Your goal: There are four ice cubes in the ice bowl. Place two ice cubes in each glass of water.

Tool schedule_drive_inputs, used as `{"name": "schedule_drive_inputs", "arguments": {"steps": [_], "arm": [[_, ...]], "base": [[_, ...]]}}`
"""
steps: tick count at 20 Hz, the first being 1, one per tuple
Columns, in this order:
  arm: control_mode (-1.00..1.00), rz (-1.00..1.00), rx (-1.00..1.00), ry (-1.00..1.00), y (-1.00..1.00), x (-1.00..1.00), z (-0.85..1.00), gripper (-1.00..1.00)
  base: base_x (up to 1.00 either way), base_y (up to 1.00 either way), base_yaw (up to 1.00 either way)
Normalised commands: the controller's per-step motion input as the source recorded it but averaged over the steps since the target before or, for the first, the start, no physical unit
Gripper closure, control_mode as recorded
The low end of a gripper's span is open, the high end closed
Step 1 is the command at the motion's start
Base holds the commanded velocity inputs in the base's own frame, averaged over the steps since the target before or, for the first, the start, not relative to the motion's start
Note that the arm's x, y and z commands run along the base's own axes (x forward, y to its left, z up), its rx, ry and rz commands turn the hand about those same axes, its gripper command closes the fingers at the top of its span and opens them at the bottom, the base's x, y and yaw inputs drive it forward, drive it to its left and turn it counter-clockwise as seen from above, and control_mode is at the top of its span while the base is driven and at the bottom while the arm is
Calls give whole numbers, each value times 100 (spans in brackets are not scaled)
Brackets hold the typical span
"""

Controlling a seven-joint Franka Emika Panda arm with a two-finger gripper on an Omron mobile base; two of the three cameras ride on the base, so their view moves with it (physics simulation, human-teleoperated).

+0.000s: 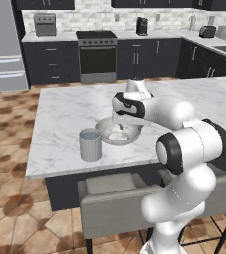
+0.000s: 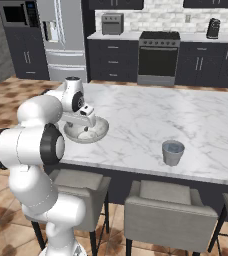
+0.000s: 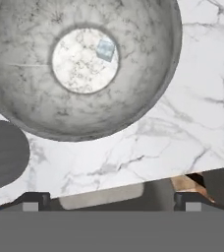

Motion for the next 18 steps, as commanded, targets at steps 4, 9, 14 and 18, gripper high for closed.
{"name": "schedule_drive_inputs", "arguments": {"steps": [4,9,14,18], "arm": [[-100,-7,0,0,-7,49,-42,-100],[-100,-6,0,1,-1,54,-33,-100],[-100,-7,-1,3,0,56,-31,-100],[-100,-6,-1,2,0,36,-25,-100]], "base": [[0,0,0],[0,0,0],[0,0,0],[0,0,0]]}}
